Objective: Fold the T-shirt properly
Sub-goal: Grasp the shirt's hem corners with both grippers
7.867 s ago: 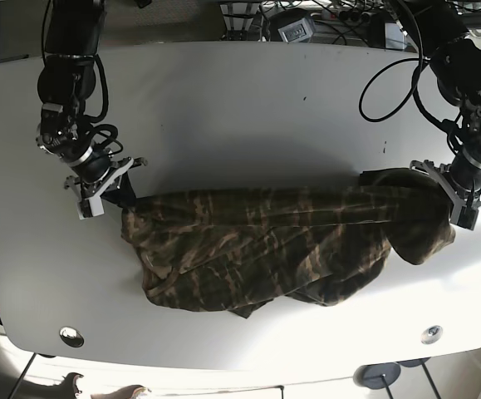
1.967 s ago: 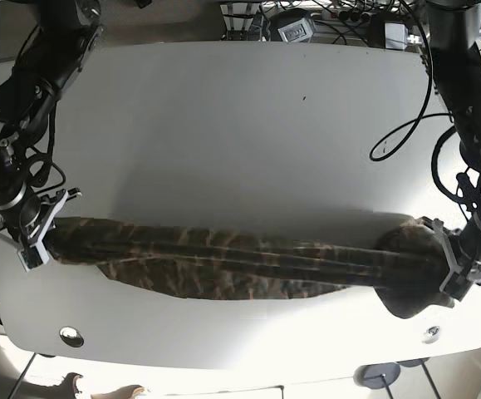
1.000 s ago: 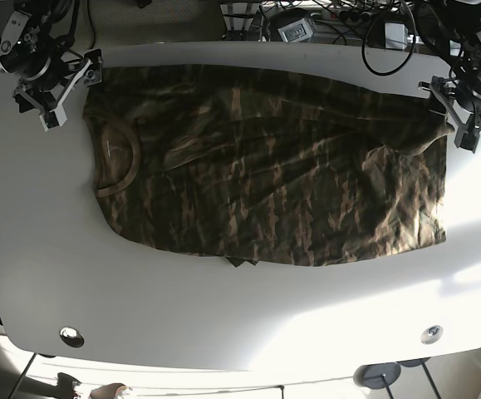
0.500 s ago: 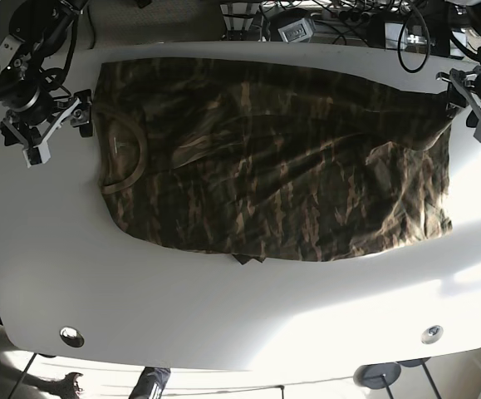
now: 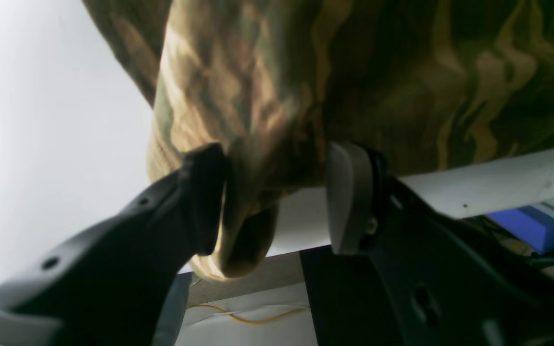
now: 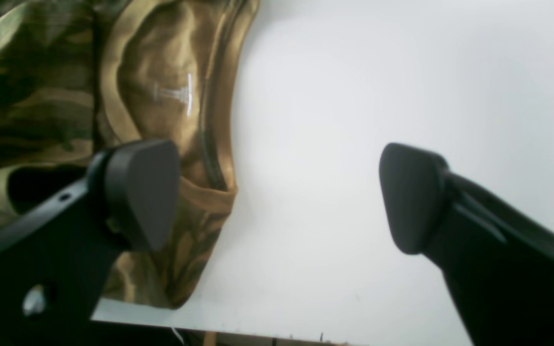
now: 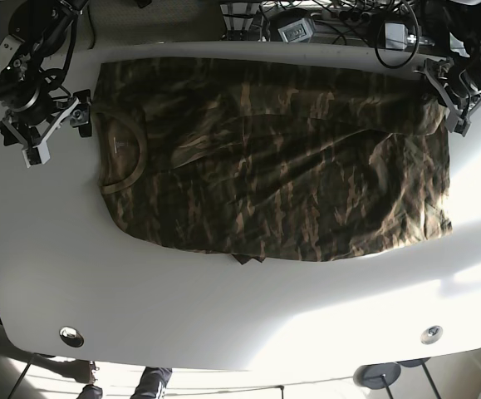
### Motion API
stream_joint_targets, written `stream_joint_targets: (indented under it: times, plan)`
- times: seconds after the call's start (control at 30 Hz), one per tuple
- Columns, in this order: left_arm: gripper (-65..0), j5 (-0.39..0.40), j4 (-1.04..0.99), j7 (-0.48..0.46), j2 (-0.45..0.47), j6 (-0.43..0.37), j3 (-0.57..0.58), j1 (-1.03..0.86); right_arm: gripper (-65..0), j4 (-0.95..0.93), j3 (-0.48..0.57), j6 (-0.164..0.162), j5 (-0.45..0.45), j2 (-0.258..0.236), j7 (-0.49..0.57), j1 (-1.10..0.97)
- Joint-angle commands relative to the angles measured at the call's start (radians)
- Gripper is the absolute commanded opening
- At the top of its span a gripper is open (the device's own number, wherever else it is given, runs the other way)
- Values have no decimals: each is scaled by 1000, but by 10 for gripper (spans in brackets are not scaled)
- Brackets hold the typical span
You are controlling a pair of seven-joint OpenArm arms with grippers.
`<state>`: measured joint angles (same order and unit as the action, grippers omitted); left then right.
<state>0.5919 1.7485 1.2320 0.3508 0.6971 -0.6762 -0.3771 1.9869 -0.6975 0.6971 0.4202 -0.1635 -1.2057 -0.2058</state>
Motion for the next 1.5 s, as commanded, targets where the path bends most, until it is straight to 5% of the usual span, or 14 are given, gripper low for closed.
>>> stream_joint_targets:
  times: [0.03,0.27,0.67,0.8,1.0,1.1,1.23,1.33,1.4,1.5]
  plan:
    - [-350,13,18,-21,24,1,-9,5,-14,-5,-4,1,9,-14,23,35]
    - [-350,7,21,-21,27,1,-107,158,-16,-269,89,1,9,-63,42,233]
    - [-350,-243,20,-25,23,1,-244,493,-16,-800,405,1,9,-155,415,500]
    - [-350,-254,17,-25,23,1,-242,505,-16,-944,467,1,7,-163,544,529]
    - [-350,-254,12,-44,26,1,-242,505,-25,-1007,525,1,9,-179,605,526]
    - [-349,-255,11,-153,23,1,-238,505,-165,-1003,525,1,9,-144,605,503]
    - [-343,-255,9,-242,26,1,-168,504,-457,-1009,523,1,9,-138,605,503]
    - [-283,-254,-60,-318,23,-132,-138,507,-607,-1009,523,1,9,-138,605,504]
    - [-197,-254,-143,-338,27,-242,-110,556,-628,-1006,523,1,9,-138,605,504]
    - [-168,-254,-315,-338,44,-310,-106,620,-628,-1004,522,1,9,-141,605,504]
